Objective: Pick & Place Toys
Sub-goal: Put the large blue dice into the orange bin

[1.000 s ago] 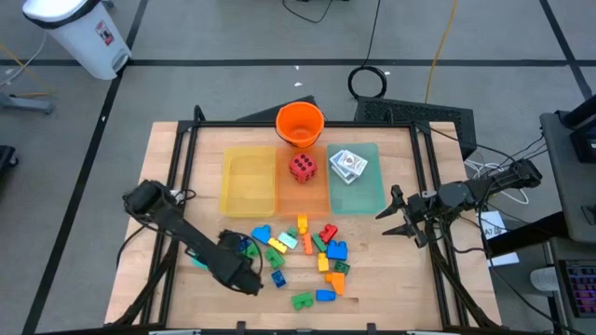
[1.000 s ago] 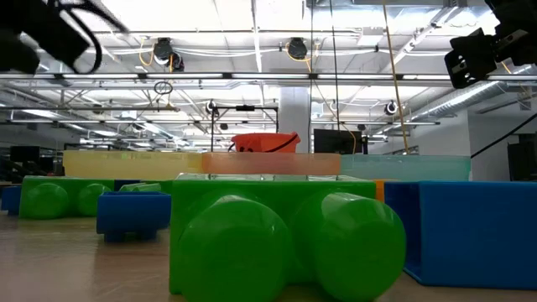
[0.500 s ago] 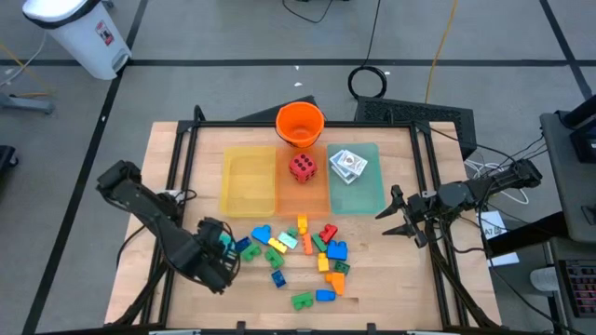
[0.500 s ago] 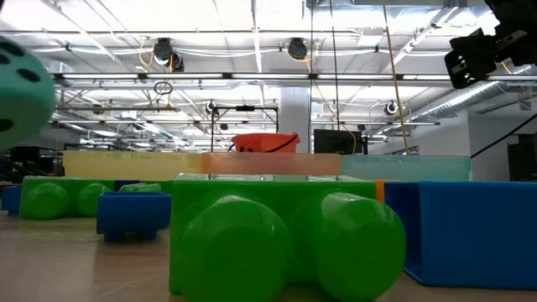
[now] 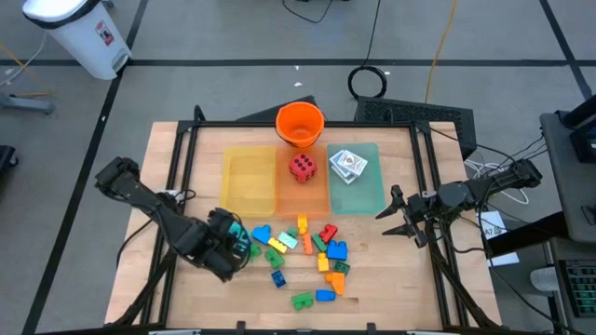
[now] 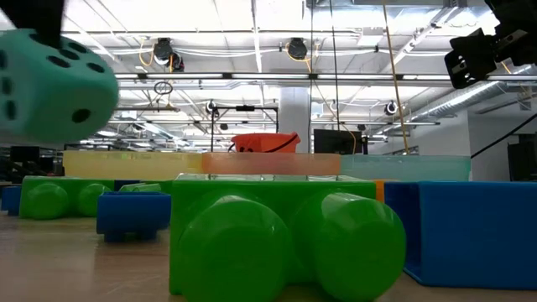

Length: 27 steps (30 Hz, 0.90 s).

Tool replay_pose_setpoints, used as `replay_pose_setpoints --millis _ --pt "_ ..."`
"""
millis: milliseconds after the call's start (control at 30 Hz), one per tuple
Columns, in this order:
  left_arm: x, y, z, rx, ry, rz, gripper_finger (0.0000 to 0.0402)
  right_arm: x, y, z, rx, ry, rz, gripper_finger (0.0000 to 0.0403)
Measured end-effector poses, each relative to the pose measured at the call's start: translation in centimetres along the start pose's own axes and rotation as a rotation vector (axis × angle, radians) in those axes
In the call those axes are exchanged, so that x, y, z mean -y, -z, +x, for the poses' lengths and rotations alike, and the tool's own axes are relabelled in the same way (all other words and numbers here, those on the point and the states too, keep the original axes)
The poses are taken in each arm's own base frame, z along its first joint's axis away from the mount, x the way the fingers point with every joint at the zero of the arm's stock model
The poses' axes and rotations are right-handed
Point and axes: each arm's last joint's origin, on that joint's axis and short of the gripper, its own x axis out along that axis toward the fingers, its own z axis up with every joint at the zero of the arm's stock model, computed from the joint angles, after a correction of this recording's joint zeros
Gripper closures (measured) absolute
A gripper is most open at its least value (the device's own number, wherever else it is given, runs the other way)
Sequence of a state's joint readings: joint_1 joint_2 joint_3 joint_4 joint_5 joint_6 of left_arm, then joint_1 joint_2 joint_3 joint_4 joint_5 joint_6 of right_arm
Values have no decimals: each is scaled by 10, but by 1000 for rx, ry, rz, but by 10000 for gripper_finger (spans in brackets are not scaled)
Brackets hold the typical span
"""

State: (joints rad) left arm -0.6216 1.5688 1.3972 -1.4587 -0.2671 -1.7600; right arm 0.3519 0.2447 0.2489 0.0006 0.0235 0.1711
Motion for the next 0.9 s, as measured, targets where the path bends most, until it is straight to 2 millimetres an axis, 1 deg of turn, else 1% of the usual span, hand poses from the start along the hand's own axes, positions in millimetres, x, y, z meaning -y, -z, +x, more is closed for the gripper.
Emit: replay_pose_setpoints --millis 233,400,500,767,900 --pt "9 -20 5 59 54 46 313 0 0 0 1 0 0 206" --pt "18 -43 10 143 107 79 313 0 0 0 3 0 0 206" --pt "25 -63 13 199 146 106 313 0 0 0 3 0 0 206" --pt "36 -125 20 346 234 170 313 0 0 0 2 0 0 207" --pt "44 -150 26 401 290 235 313 0 0 0 2 0 0 206"
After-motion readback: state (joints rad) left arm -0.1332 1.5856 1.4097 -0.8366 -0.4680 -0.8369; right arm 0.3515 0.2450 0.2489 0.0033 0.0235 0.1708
